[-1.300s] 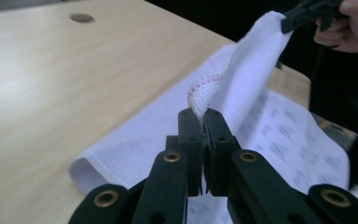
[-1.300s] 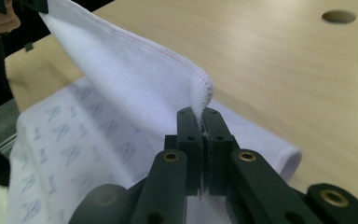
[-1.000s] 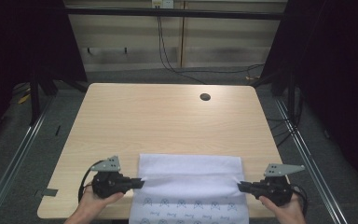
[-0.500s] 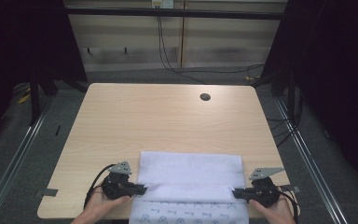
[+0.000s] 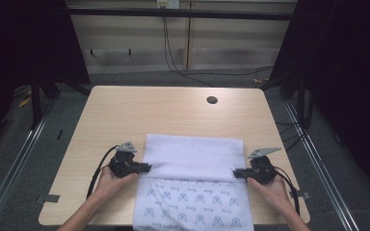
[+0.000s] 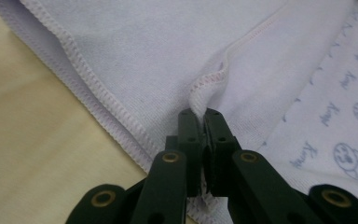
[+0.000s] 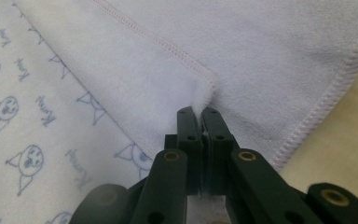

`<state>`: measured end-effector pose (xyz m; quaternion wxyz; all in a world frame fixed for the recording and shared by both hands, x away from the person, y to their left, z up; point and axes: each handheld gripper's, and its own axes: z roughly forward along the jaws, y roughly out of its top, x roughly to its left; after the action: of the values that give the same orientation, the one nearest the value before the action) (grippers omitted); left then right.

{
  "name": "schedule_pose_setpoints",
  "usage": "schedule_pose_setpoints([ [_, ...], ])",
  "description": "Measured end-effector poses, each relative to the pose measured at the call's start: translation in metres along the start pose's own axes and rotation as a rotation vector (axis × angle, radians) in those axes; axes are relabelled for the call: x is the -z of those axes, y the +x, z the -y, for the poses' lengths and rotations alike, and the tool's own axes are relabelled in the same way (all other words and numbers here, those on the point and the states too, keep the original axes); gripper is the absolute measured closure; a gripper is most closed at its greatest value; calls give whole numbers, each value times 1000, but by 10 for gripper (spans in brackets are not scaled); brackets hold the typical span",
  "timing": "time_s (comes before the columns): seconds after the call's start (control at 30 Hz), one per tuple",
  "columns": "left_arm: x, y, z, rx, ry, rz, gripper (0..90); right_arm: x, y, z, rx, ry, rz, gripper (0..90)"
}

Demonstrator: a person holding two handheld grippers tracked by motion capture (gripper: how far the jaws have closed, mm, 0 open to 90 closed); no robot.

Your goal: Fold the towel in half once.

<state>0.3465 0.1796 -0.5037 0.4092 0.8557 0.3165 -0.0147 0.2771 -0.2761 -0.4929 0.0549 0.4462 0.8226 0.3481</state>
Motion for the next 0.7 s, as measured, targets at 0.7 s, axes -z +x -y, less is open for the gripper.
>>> schedule_pose_setpoints([
  [0.7, -27, 82, -54, 112, -81, -189, 876, -64, -77, -86, -109, -113, 85, 880],
])
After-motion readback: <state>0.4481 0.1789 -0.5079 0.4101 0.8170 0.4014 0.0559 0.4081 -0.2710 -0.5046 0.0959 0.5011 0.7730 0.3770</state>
